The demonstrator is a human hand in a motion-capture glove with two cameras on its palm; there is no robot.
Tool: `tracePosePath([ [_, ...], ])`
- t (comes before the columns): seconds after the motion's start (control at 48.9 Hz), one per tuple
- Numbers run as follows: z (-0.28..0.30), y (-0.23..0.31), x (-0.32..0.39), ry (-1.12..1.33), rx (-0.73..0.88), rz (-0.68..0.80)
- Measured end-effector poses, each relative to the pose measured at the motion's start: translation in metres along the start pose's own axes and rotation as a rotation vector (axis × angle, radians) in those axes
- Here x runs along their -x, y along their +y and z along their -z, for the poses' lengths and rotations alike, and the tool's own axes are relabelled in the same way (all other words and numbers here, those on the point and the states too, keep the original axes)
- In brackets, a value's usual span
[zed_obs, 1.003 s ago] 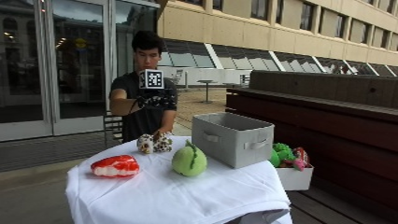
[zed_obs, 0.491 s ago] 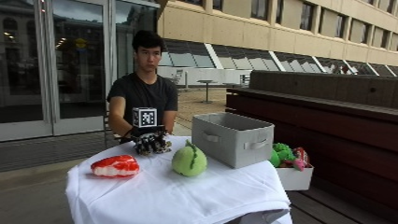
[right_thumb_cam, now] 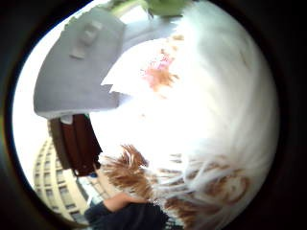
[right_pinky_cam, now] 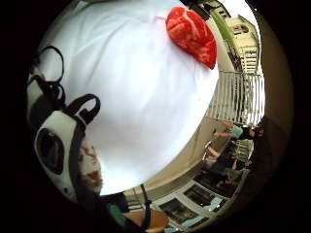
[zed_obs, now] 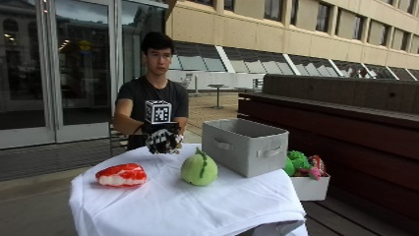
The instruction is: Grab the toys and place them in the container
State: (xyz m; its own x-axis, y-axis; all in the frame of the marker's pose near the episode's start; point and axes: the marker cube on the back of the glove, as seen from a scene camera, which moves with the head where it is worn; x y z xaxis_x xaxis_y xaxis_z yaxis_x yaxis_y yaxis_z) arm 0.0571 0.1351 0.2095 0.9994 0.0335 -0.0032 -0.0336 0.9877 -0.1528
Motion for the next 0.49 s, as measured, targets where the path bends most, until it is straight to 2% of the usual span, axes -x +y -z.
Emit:
tracePosePath([
  [0.266,0.159,-0.049,0.032,-0.037,-0.260,-0.005],
  [0.491,0.270,-0.093,0.106,-0.070,-0.366,0.017],
])
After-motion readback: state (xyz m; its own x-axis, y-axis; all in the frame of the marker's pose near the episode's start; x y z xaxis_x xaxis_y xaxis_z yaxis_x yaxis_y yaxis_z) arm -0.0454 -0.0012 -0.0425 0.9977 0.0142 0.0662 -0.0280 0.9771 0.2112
